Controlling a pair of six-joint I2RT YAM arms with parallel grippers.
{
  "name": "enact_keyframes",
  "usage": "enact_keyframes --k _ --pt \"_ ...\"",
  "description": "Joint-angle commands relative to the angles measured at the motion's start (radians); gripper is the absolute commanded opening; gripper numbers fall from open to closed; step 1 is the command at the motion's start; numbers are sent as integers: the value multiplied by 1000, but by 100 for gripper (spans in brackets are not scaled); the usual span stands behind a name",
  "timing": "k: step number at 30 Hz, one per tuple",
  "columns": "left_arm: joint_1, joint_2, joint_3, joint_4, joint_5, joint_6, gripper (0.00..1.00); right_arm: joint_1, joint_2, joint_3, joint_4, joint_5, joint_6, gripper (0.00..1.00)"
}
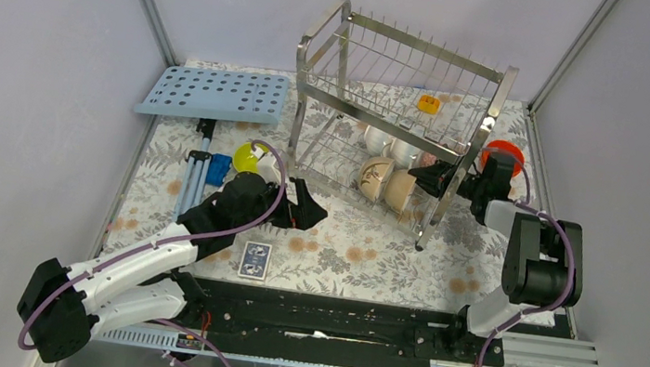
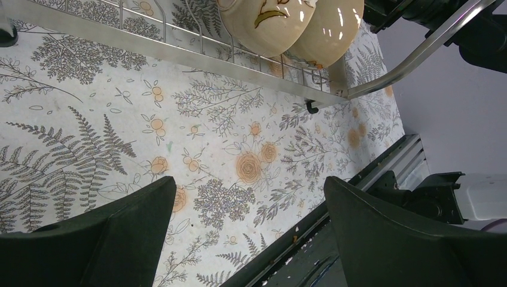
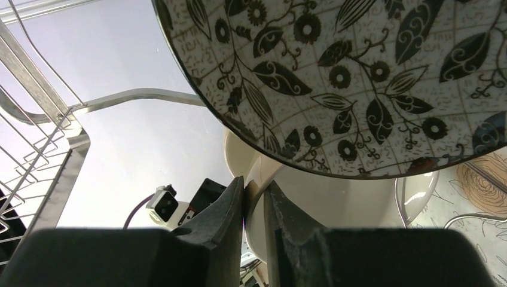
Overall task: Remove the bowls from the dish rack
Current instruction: Pick up the bowl from the dish rack.
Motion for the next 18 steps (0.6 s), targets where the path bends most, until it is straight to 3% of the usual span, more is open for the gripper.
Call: enact_keyframes --k 1,3,18 --pt "-4 -11 0 32 -13 2 99 11 12 -6 126 -17 38 4" --pt "-3 -14 1 27 -17 2 99 10 10 -12 154 -23 58 0" --pt "-4 -28 2 16 -26 6 99 -48 -82 -31 246 -25 161 0"
